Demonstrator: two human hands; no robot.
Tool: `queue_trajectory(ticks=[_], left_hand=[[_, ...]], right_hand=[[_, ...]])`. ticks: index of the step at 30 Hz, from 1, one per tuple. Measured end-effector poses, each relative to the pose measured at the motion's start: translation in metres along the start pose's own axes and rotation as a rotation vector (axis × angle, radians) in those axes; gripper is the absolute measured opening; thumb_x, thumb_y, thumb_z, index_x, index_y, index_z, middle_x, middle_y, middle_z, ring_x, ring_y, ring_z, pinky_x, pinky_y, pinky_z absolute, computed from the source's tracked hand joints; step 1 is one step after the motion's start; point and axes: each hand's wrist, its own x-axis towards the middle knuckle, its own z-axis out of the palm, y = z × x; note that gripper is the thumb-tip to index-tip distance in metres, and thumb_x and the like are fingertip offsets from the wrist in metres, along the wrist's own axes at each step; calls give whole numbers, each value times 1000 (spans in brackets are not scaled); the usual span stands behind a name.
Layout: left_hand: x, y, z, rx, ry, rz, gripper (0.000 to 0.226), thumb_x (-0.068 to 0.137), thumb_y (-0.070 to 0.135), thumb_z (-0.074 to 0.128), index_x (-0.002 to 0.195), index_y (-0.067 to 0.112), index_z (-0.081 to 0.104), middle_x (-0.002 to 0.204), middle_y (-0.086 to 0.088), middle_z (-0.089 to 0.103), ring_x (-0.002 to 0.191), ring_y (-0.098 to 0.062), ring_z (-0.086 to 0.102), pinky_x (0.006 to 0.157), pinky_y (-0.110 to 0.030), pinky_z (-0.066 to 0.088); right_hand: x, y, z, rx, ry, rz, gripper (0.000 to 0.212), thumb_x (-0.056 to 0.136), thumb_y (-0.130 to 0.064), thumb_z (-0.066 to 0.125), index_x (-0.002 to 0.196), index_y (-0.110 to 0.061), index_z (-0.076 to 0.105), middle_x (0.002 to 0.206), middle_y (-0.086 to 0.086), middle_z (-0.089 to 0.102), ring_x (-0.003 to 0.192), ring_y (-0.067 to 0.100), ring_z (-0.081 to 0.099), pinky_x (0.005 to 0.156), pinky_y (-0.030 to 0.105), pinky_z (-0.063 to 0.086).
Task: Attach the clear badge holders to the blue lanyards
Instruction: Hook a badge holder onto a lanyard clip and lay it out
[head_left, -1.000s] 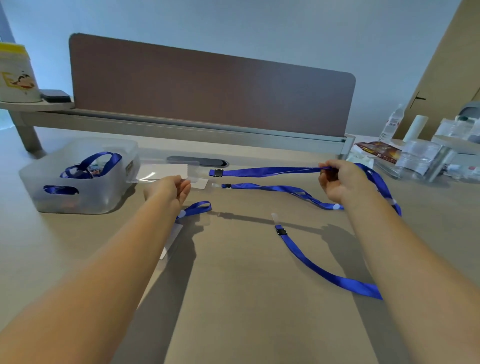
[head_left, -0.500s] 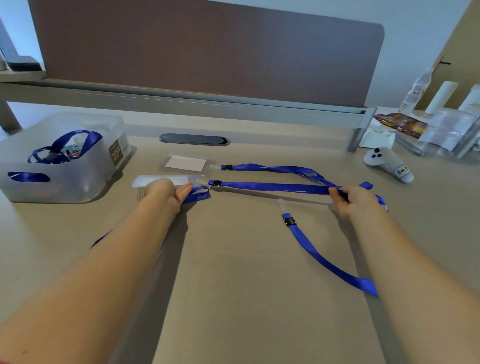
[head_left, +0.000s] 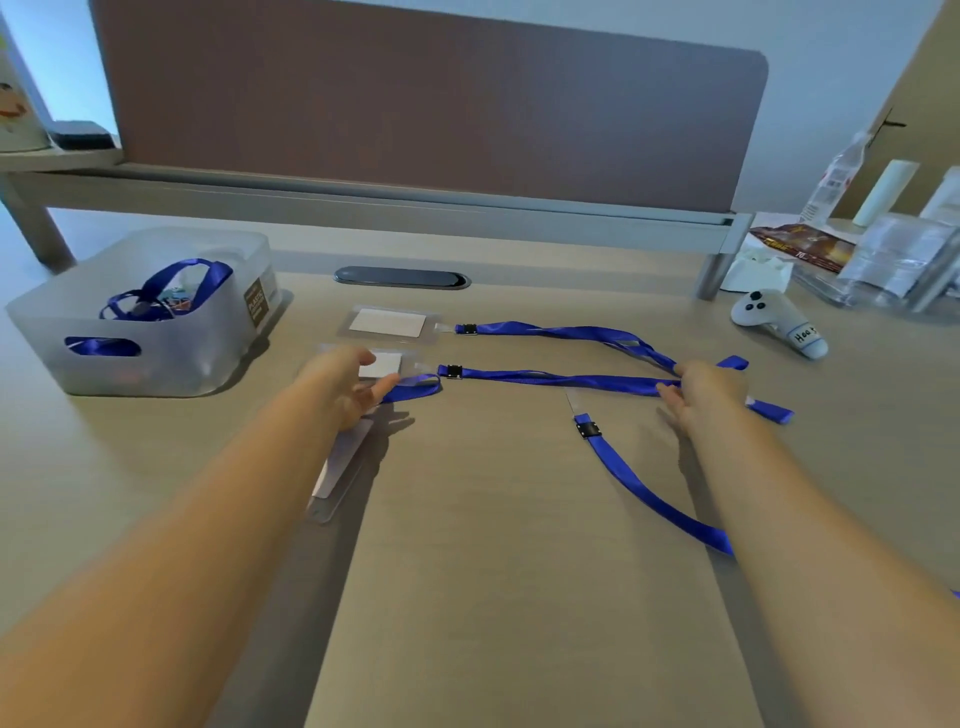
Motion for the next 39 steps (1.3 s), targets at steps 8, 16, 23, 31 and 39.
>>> queue_trajectory(ticks=[8,16,23,31,39], left_hand=[[-26,-7,-43,1219,99,616,14,84,21,57,81,8,60,88,-14,63,81,-27,58,68,-34,45],[-31,-15,-88,1581,113,564,27,84,20,58,109,7,56,96,-11,65,88,-26,63,83,-37,54],[-42,5,-94,1492,-218,582,11,90,8,51,97,6,59,94,-9,60,82,-20,54,80,-27,48],[-63,37,-124,1418,-443,168,17,90,11,49,79,13,61,73,-2,54,64,-11,45,60,-18,39],[-28,13,-115,1361,-26,353,31,90,26,49,110,2,56,100,-11,58,90,-23,54,84,-31,44]], right_hand=[[-65,-1,39,-289,-278,-253,22,92,-9,43,102,0,60,84,8,58,60,11,48,60,25,43],[-119,8,84,-614,-585,-438,22,93,-14,46,107,-4,59,100,7,60,84,16,55,57,18,40],[-130,2,95,-608,-607,-471,24,94,-14,46,111,-3,58,104,10,60,87,16,54,75,27,43],[-138,-1,117,-548,-612,-470,23,92,-14,47,106,0,60,97,10,60,67,10,53,77,33,45],[-146,5,138,-594,-645,-503,23,93,-14,47,107,-1,60,95,7,58,86,18,54,73,29,43]])
